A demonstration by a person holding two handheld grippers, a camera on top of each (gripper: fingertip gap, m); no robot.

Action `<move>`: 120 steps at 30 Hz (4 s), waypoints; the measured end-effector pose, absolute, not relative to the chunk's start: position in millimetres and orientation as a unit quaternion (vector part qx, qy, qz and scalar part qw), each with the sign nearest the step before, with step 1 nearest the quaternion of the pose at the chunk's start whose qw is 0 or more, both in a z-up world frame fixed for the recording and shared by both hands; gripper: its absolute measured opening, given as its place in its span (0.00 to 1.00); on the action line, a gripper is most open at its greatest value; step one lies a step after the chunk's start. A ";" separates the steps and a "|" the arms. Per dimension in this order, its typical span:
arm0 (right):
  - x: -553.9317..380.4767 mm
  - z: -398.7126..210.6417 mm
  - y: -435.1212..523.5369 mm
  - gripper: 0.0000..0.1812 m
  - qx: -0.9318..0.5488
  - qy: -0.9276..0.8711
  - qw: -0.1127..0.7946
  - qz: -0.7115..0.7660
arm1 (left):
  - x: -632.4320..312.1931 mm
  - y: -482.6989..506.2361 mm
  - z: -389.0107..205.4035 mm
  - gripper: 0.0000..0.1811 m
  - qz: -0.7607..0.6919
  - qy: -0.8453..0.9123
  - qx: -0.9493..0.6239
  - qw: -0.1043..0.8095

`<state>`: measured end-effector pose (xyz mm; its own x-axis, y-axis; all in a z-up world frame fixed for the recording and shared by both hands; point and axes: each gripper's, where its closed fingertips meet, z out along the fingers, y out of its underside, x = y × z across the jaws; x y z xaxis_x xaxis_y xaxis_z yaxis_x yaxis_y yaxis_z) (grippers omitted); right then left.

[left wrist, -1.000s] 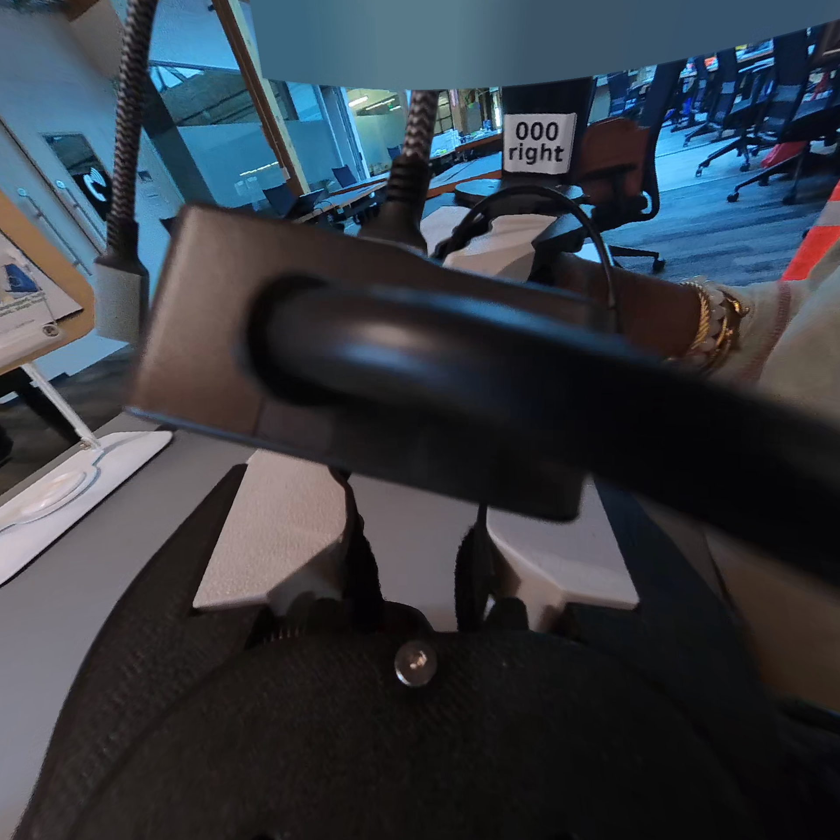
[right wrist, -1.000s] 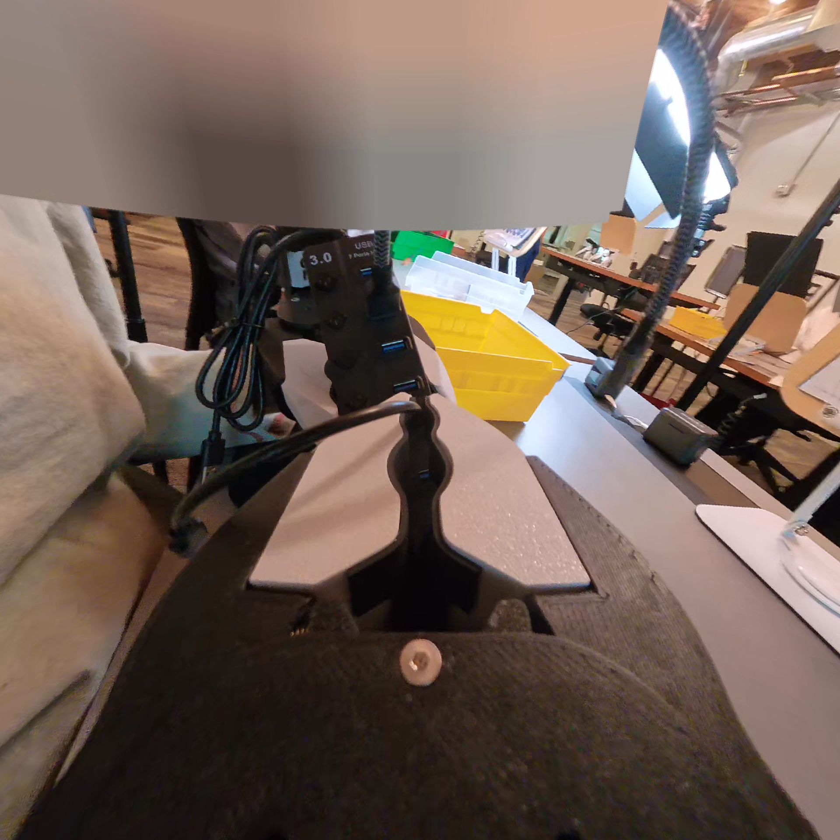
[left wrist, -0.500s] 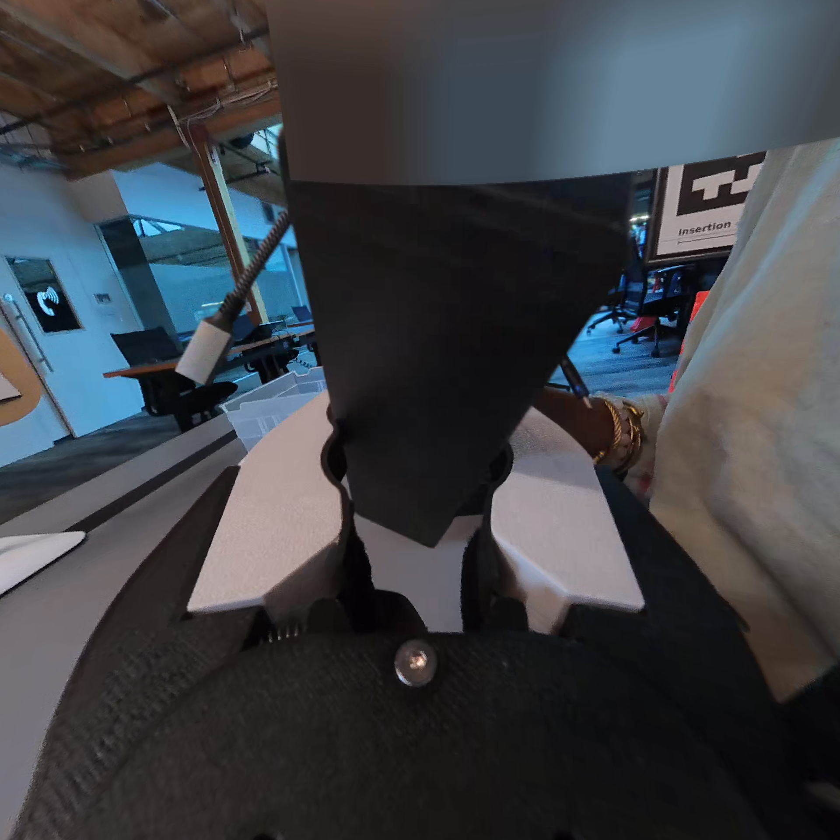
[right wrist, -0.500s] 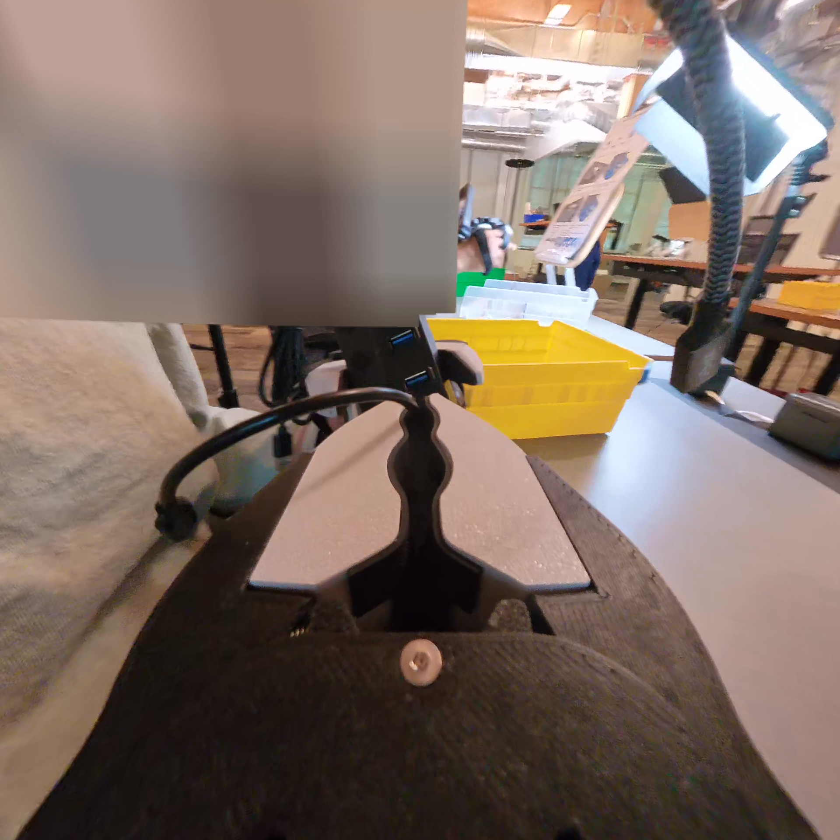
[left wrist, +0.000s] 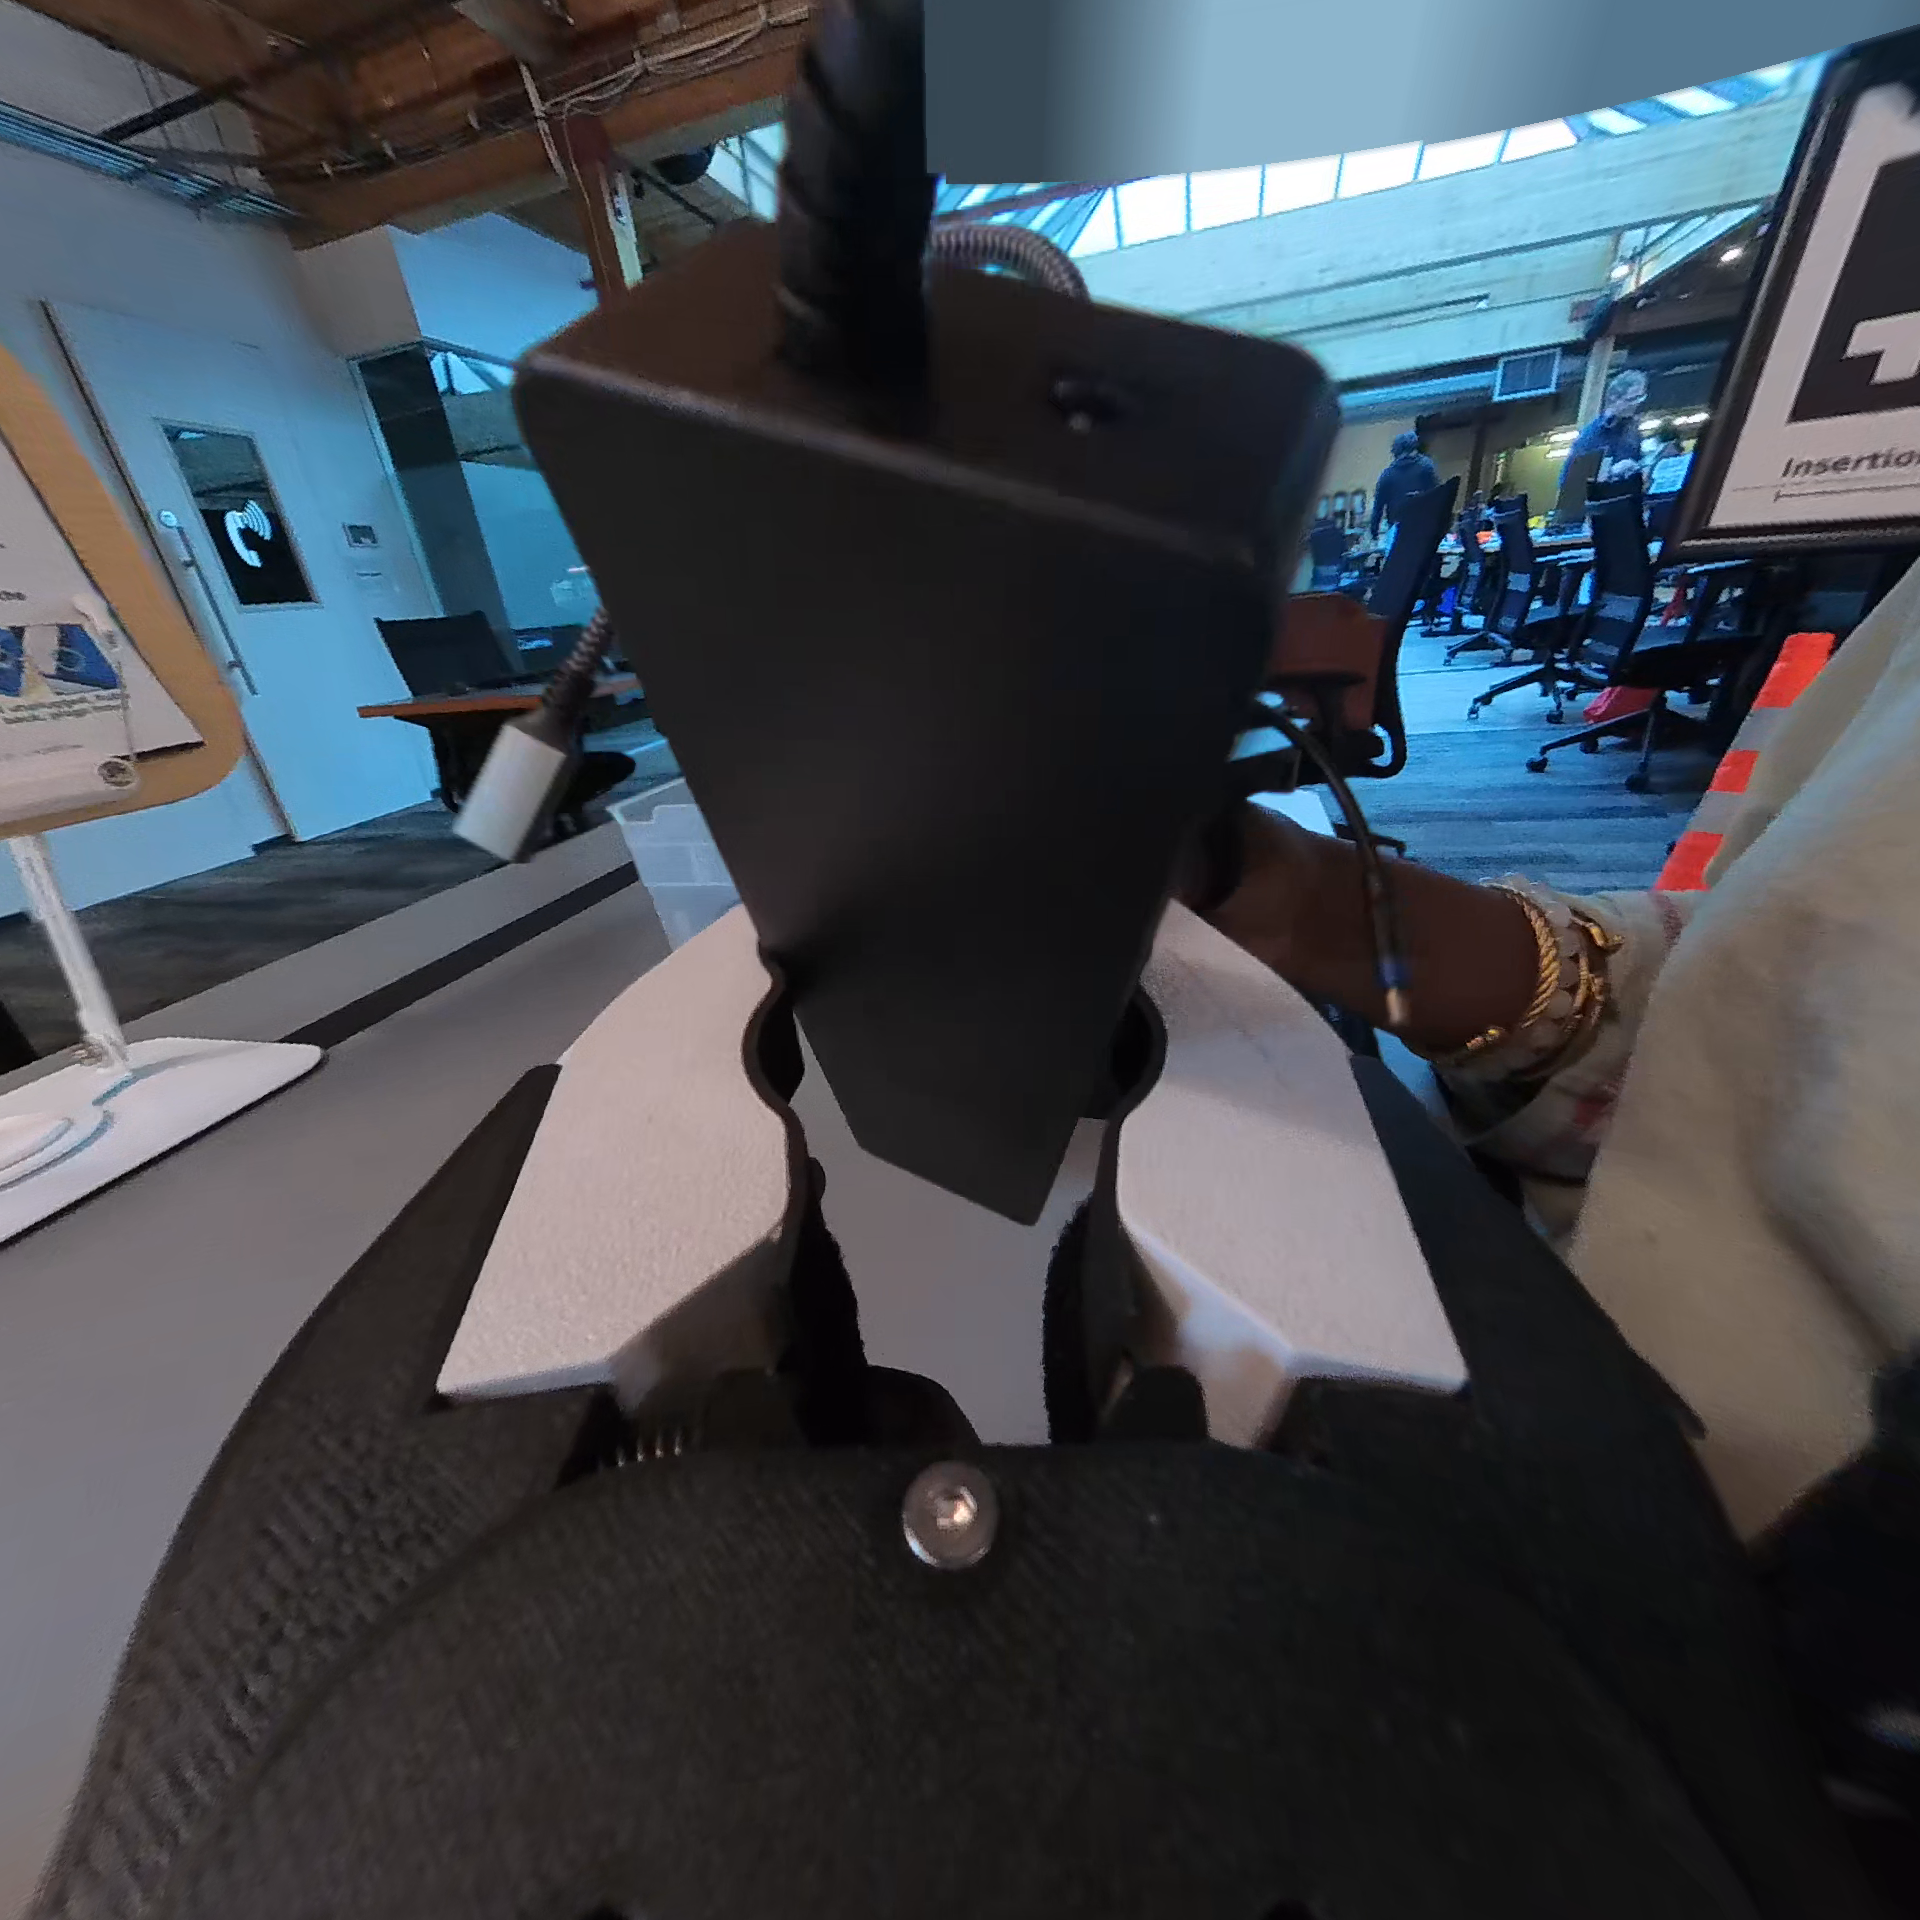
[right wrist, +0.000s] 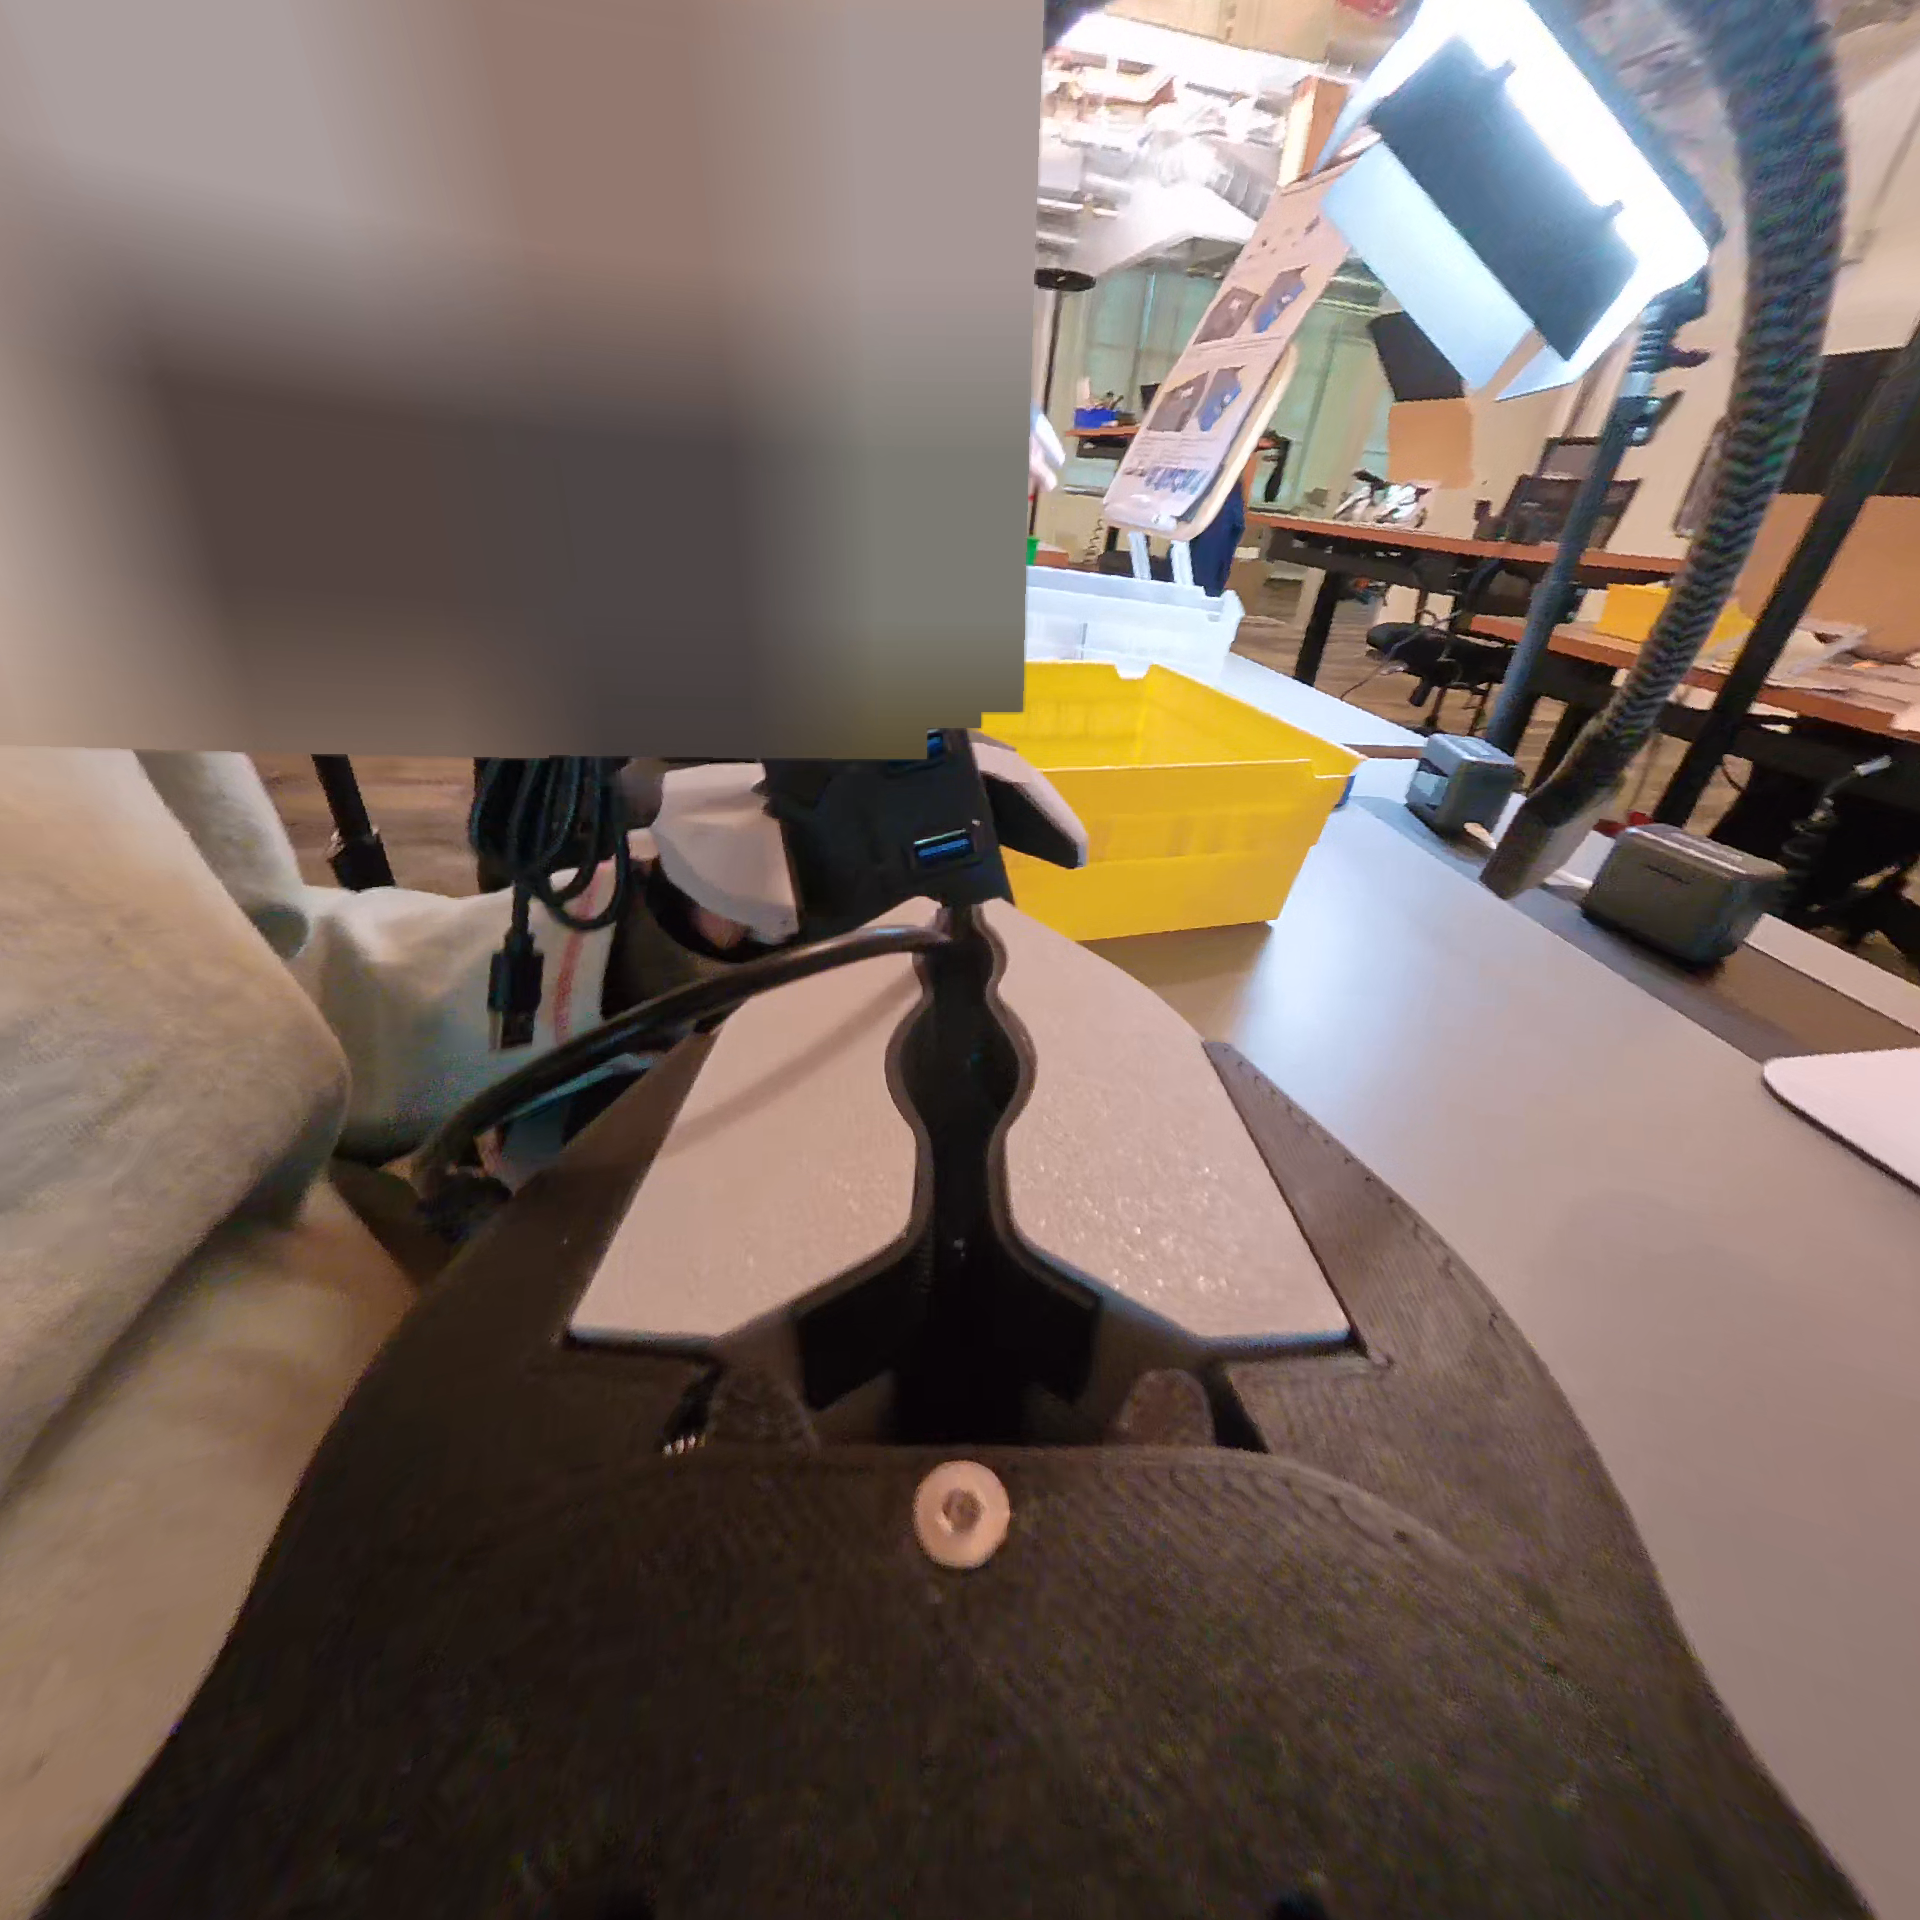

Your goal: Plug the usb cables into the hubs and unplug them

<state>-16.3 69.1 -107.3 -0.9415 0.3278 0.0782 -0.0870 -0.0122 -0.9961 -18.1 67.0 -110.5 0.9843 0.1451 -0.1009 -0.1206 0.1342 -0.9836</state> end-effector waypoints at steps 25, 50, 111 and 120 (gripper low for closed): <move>-19.5 -111.1 80.4 0.01 -0.057 -0.720 0.174 0.669 | -26.3 74.8 -119.3 0.32 0.077 -0.041 -0.667 0.740; -20.2 -113.0 83.4 0.01 -0.067 -0.728 0.185 0.656 | -27.9 75.5 -125.6 0.32 0.064 -0.050 -0.679 0.730; -49.6 -152.4 472.3 0.06 -0.588 -0.698 0.407 0.034 | -53.7 56.3 -112.7 0.32 0.113 -0.118 -0.627 0.762; -54.9 -167.7 447.0 0.16 -0.569 -0.740 0.348 0.084 | -55.6 55.7 -113.5 0.32 0.108 -0.127 -0.626 0.762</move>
<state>-54.9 447.0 -167.7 -0.1096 0.9011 0.4195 0.7837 0.3380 -0.5211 -55.6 55.7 -113.5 0.9448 0.3224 0.0582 -0.0059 0.1942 -0.9809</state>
